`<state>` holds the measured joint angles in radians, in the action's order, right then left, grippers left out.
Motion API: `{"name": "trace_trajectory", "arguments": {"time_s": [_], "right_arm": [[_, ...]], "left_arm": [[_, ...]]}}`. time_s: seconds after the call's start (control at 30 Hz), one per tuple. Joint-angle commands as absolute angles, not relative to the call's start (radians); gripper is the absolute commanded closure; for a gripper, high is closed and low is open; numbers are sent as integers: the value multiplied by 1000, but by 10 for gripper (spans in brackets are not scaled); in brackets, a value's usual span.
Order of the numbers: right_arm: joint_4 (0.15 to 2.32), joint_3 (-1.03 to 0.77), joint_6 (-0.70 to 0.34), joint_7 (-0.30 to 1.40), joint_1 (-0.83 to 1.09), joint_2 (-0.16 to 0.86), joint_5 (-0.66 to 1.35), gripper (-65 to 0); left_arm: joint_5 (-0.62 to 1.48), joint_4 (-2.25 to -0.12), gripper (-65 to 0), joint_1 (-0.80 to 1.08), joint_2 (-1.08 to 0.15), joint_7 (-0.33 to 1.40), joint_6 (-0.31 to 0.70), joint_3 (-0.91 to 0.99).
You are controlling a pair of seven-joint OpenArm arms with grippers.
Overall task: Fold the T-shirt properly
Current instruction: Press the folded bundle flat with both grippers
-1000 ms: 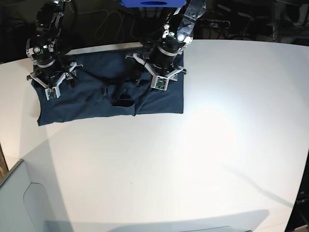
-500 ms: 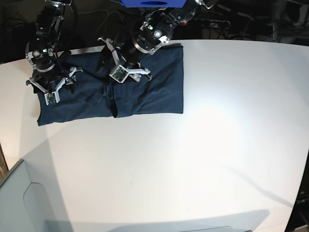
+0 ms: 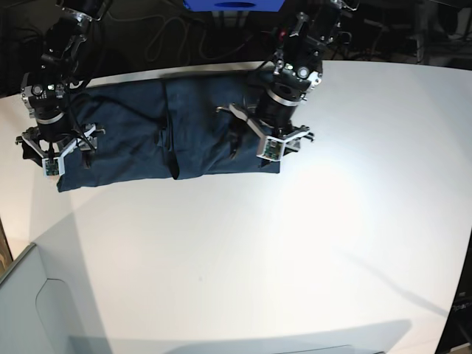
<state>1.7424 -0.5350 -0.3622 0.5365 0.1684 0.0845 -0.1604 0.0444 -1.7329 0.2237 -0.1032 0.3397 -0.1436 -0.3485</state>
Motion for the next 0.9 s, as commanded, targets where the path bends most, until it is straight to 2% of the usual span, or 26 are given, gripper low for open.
{"name": "trace_trajectory", "arguments": {"time_s": [0.0, 0.33, 0.6, 0.7, 0.8, 0.87], "right_arm": [[1735, -555, -358, 518, 151, 99, -159, -528], [1543, -608, -358, 512, 133, 127, -157, -527], [1457, -611, -358, 510, 111, 134, -157, -517], [1455, -607, -380, 518, 113, 134, -157, -414], [1455, -608, -518, 518, 113, 128, -162, -258], [1455, -610, -556, 519, 114, 127, -163, -172]], "left_arm": [[45, -1735, -363, 223, -99, 321, -136, -325], [302, -1566, -363, 171, -108, 321, -136, -140], [311, -1555, -363, 153, -108, 321, -136, -143], [309, -1555, -363, 153, -108, 321, -136, -139], [309, -1555, -363, 154, -108, 321, -136, -137], [309, -1555, -363, 156, -108, 321, -136, -136]]}}
